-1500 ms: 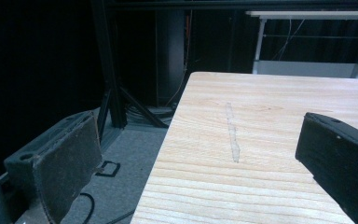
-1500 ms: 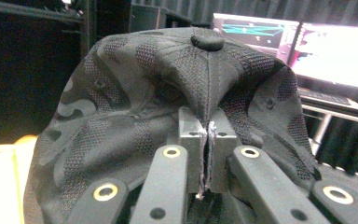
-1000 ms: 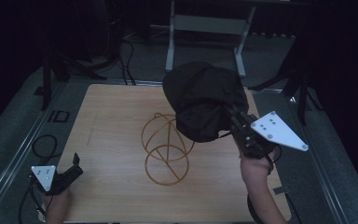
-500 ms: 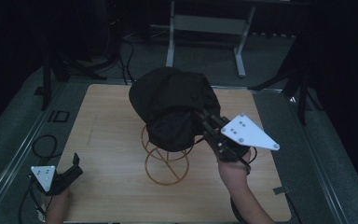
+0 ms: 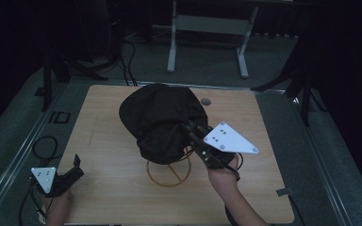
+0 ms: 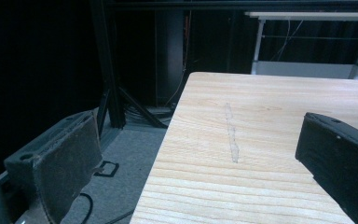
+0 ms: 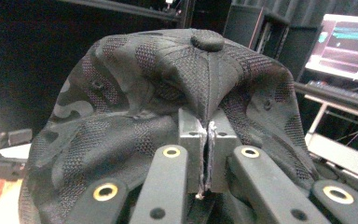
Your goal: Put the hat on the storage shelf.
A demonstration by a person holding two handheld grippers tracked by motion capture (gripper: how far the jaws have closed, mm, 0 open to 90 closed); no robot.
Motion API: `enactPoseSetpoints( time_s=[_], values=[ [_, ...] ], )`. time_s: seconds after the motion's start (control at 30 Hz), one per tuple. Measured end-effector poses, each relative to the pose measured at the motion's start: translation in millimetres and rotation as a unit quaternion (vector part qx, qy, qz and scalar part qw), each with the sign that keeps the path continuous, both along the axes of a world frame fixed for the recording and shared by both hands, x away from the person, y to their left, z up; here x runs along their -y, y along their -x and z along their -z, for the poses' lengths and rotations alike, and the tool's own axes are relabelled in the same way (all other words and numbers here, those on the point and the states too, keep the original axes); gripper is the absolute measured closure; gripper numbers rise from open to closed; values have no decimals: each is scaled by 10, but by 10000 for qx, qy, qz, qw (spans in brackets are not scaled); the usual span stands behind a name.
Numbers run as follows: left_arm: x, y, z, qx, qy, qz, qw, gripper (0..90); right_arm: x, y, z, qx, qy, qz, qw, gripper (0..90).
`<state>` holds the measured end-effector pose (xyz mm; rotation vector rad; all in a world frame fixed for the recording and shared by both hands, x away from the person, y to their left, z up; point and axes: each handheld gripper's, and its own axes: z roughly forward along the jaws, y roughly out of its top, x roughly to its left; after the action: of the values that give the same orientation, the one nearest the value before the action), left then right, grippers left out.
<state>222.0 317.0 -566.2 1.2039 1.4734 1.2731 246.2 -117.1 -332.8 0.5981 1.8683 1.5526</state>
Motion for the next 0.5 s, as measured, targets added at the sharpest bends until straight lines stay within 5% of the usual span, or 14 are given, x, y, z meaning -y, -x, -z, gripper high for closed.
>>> enactPoseSetpoints(
  time_s=[0.5],
  values=[
    [0, 3, 0, 11, -18, 21, 10000, 5, 71, -105, 421, -547, 182, 95, 9983, 874]
  ],
)
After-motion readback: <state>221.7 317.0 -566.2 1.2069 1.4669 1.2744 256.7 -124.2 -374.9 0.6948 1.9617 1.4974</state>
